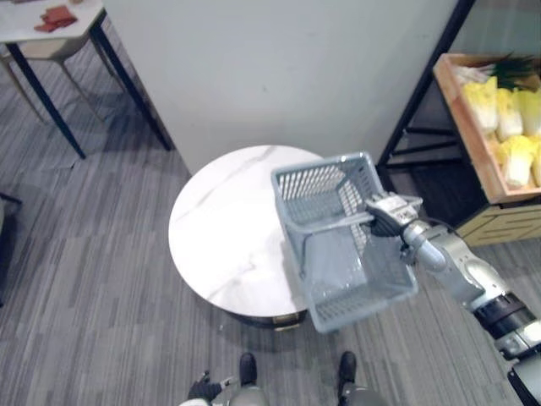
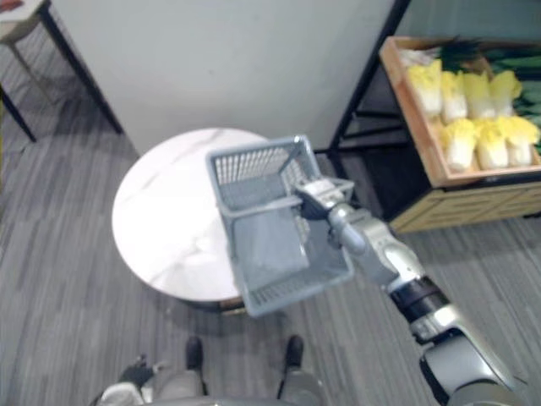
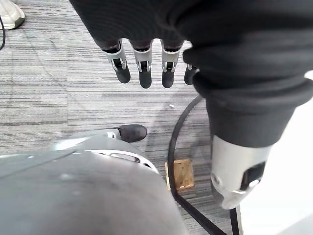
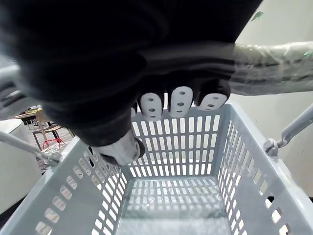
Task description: Pick vegetable in the basket
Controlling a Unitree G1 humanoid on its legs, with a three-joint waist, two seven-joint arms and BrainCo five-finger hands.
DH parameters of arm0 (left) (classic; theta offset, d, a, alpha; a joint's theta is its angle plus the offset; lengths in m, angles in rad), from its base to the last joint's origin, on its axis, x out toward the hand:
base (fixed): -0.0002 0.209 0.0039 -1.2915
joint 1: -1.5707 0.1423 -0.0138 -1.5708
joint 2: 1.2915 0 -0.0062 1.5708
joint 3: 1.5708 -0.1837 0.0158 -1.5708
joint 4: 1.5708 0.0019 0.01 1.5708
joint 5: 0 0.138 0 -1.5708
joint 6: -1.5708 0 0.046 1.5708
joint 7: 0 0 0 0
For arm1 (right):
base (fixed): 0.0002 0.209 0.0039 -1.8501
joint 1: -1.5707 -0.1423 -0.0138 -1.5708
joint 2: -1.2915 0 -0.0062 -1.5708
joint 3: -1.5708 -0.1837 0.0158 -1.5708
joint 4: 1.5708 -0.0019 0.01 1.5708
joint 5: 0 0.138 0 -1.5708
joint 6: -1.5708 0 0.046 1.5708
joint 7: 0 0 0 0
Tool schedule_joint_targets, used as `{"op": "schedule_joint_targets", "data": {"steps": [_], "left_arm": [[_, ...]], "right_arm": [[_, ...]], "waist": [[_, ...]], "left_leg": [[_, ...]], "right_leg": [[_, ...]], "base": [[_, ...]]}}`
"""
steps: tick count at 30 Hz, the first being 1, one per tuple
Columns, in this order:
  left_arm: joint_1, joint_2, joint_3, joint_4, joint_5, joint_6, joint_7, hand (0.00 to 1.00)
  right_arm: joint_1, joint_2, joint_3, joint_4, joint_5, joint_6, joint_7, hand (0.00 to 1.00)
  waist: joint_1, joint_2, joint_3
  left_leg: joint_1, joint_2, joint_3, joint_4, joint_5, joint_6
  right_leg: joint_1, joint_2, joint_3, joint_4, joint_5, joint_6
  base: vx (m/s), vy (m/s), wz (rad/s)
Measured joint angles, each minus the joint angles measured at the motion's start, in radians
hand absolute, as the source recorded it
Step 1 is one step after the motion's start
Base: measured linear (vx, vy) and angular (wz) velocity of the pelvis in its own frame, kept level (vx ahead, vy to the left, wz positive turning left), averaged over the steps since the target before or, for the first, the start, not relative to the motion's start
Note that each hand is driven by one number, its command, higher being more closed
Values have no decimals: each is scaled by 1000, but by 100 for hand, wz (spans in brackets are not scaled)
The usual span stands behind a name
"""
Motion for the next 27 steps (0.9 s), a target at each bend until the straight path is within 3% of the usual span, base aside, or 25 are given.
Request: {"op": "schedule_joint_targets", "data": {"steps": [7, 14, 19, 26, 27], "left_arm": [[41, -7, 21, 28, 23, 5, -33, 0], [62, -10, -5, 37, 77, 4, -46, 0], [69, -19, -41, 51, 102, 2, -59, 0], [84, -19, -42, 57, 110, -3, -60, 0], [94, -23, -41, 57, 110, -5, -58, 0]], "right_arm": [[153, -119, 19, -30, 28, -39, 86, 100], [330, -166, -20, -15, 25, -63, 97, 100], [415, -166, -64, 68, -56, -74, 91, 100], [502, -164, -102, 193, -187, -74, 58, 100], [503, -164, -103, 221, -214, -71, 51, 100]], "waist": [[-4, 3, -63], [-33, 35, -101], [-53, 66, -123], [-62, 76, -138], [-60, 76, -139]], "left_leg": [[17, 0, 33, 0, -17, -3], [50, -1, 98, 29, -57, 3], [69, 4, 153, 80, -105, -2], [91, 21, 225, 128, -162, -22], [90, 1, 146, 138, -190, -23]], "right_leg": [[-1, 2, 29, -11, 3, -2], [-2, 3, 91, -8, 5, -4], [-5, 8, 152, -6, 5, -4], [-25, 30, 241, -6, 0, -2], [-33, 32, 261, -7, 0, -2]], "base": [[27, 10, -14], [48, 18, -27], [27, 8, -36], [-3, -7, -39], [12, 12, -39]]}}
